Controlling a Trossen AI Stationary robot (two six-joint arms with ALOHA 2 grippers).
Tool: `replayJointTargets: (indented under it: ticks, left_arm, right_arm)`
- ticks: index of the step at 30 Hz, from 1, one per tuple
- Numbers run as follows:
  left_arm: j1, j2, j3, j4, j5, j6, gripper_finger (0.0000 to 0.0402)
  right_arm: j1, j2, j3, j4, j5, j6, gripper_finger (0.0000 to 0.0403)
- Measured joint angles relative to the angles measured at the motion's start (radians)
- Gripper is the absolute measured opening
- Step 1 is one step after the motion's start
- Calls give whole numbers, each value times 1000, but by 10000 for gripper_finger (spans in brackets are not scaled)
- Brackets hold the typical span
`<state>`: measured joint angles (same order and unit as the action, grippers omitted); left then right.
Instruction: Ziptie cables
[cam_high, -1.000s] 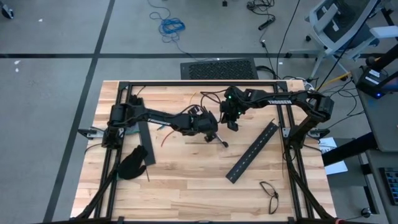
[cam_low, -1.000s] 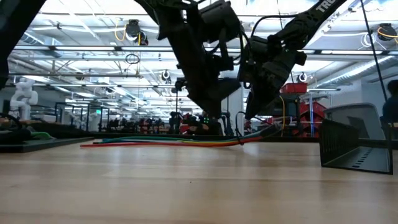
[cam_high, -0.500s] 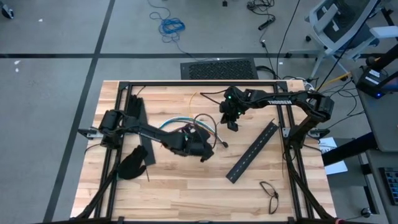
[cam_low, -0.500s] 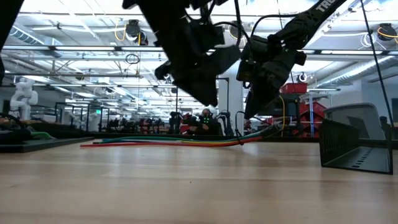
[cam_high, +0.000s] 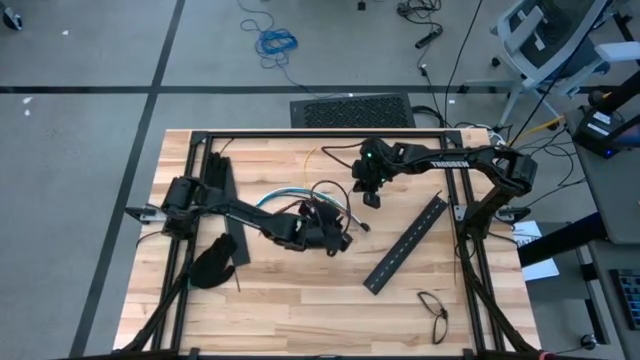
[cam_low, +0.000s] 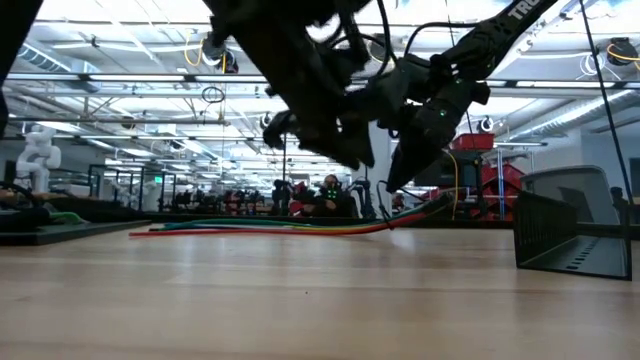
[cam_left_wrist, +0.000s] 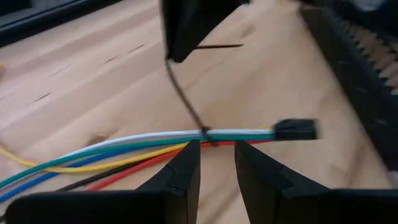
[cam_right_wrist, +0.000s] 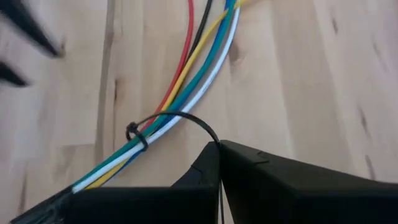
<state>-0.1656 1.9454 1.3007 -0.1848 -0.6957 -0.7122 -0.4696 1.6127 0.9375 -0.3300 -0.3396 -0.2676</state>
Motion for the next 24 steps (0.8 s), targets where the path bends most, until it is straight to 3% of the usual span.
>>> replayJointTargets:
  ticks: [6,10,24]
  left_arm:
    - [81,44,0,129,68,-21,98]
    - [121,46,1,174,68,-114,98]
    - [99,142,8,366,35,-221,98]
  right_arm:
    - [0,0,0,32,0,-10,0]
    - [0,0,0,34,-2,-12,0]
    - [0,0,0,51,-2,-25,0]
